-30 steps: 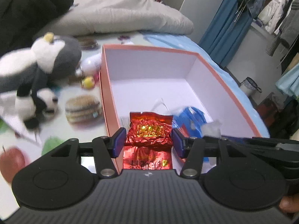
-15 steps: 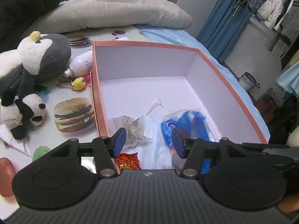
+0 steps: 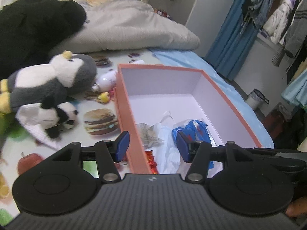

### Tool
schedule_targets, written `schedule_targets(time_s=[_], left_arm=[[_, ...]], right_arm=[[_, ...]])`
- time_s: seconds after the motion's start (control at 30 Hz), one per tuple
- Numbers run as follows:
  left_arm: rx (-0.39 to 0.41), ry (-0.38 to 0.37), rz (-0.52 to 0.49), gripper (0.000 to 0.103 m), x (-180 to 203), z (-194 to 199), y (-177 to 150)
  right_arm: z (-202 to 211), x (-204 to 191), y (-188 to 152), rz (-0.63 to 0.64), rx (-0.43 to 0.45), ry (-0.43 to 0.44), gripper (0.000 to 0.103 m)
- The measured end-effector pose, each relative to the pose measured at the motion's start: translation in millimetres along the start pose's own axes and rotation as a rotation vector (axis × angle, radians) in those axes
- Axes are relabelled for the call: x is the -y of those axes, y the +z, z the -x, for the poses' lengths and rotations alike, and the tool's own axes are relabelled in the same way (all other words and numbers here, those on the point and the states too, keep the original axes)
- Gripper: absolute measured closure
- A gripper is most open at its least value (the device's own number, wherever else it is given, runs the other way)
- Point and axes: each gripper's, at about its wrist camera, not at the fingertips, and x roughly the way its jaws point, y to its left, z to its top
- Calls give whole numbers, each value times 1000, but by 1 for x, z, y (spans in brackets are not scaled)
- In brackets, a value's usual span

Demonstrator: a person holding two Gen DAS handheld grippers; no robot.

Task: Organize soft objects
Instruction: 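Open both tools to drop the packet and clear item into the box, then move both open tools back toward the plush toys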

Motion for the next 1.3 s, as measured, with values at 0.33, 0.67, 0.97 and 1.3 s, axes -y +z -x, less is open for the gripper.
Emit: schedule_targets(time_s=[0.33,0.67,0.97,1.3], left_arm=[[72,70,70,43,-41,75,-34],[109,149,123,43,-76,126,-75],[110,198,172,43,-96,152,-108],[90,210,215,42,-114,148,-121]], right_arm=[[26,-54,-26,88,19,66,69],[42,-94,-56,151,16,117,70],[55,-115,-80,191,9,149,70],[44,-128,-85,207,-24,152,70]])
